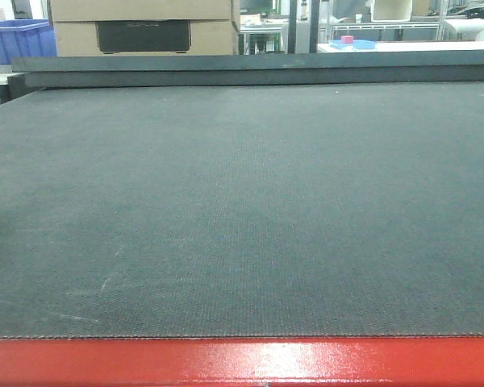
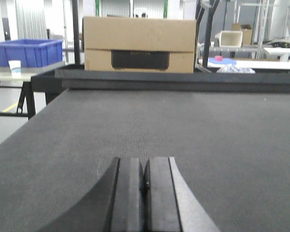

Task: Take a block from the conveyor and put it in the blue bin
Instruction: 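Lower both open grippers toward the green and blue blocks on the belt, then close the left gripper around the bright green block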

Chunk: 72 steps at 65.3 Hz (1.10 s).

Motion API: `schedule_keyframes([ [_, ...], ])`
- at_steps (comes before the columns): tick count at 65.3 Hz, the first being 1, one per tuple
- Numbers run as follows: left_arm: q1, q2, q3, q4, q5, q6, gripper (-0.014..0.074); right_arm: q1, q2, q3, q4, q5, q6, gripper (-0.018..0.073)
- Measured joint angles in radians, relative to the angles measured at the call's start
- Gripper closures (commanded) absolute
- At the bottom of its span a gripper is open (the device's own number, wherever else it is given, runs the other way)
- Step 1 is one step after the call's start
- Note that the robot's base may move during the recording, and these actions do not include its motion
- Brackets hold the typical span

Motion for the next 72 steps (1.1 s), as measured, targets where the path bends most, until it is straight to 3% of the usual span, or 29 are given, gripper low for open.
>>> schedule_keyframes([
  [9, 0.000, 0.000, -0.021, -0.013, 0.031, 0.000, 0.0707, 0.000, 0.000, -0.015, 0.000, -0.012, 0.000, 0.0727],
  [18, 0.000, -0.001, -0.156, -0.014, 0.132, -0.002, 0.0707, 0.000, -0.001, -0.138, 0.000, 0.089, 0.000, 0.0727],
  [26, 0.000, 0.048, -0.312, -0.014, 0.223, -0.002, 0.0707, 0.000, 0.003, -0.297, 0.032, 0.267, 0.000, 0.0727],
  [36, 0.000, 0.223, -0.478, -0.014, 0.304, -0.002, 0.0707, 0.000, 0.114, -0.475, 0.076, 0.498, 0.000, 0.0727],
  [43, 0.000, 0.351, -0.595, -0.014, 0.393, -0.002, 0.0707, 0.000, 0.213, -0.560, 0.080, 0.580, 0.000, 0.0727],
  [63, 0.000, 0.778, -0.908, -0.018, 0.826, -0.002, 0.0707, 0.000, 0.600, -0.742, 0.080, 0.829, 0.000, 0.0727],
  [72, 0.000, 0.915, -0.975, -0.018, 0.934, -0.002, 0.0707, 0.000, 0.763, -0.827, 0.080, 0.979, 0.000, 0.0727],
])
